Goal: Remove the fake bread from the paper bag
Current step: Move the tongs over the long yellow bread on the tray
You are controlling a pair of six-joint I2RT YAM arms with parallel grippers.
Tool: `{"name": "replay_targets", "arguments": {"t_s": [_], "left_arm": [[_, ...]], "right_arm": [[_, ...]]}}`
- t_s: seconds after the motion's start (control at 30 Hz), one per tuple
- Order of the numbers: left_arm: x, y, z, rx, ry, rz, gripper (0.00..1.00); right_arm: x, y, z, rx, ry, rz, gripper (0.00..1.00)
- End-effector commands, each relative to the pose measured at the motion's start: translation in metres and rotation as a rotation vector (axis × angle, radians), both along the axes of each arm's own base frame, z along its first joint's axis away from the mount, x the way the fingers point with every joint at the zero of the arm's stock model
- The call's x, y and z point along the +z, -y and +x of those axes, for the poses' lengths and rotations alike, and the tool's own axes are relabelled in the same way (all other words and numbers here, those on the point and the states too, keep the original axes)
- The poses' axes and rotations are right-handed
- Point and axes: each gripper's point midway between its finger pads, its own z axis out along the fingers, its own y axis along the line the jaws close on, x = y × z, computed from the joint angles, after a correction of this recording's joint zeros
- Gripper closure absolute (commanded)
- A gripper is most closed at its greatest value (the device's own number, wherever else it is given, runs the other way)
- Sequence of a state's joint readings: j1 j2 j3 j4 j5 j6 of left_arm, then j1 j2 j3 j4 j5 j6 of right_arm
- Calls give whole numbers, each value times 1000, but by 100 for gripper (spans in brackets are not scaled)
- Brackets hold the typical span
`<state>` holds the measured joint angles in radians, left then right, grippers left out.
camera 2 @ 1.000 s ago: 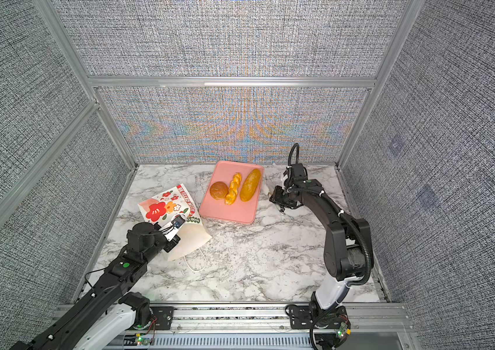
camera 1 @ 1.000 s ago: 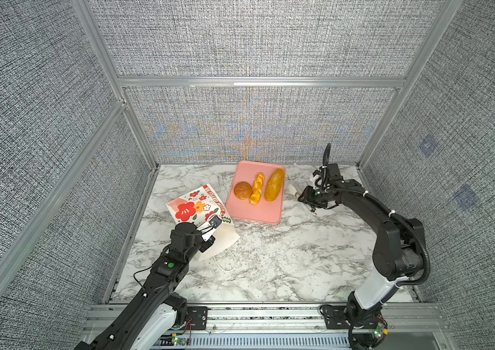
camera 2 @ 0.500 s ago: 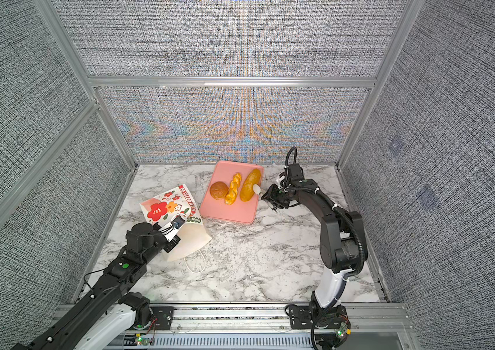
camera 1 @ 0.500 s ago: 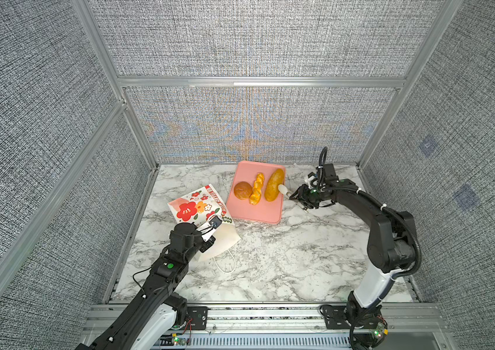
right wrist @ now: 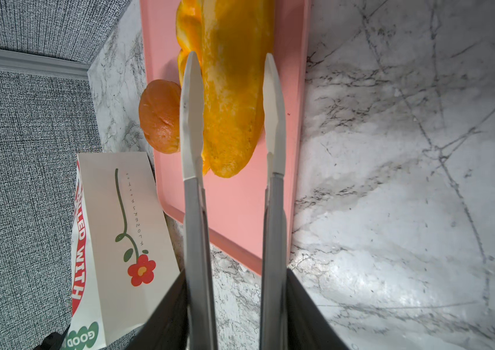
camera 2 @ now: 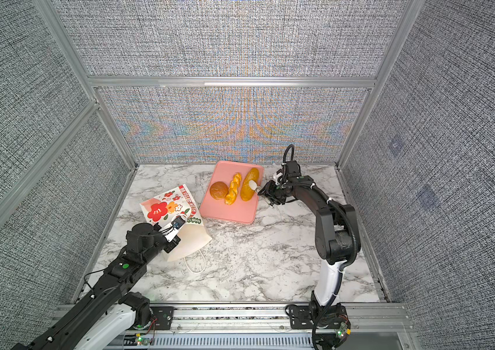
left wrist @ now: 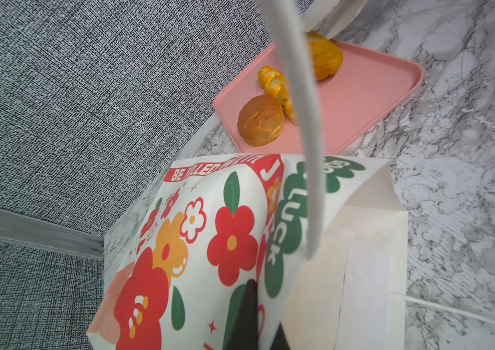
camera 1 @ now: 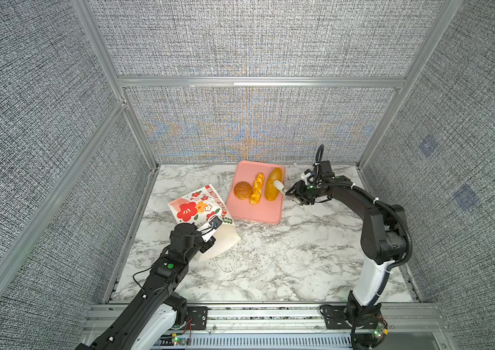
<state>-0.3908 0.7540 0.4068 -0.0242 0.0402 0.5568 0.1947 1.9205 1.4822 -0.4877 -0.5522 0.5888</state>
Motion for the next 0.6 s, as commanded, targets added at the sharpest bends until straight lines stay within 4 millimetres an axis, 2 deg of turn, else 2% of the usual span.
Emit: {"name": "replay_targets", "arguments": {"t_s": [0.0, 0.2, 0.57], "left_arm": [[4, 4, 0, -13, 10, -20, 100], [4, 4, 0, -16, 11, -21, 100], [0, 4, 0, -19, 1, -14, 100]], "right_arm": [[-4, 2, -2, 7, -19, -22, 49], [-13, 2, -3, 8, -33, -35, 46], [-10, -16, 10, 52, -12, 11, 48]]}}
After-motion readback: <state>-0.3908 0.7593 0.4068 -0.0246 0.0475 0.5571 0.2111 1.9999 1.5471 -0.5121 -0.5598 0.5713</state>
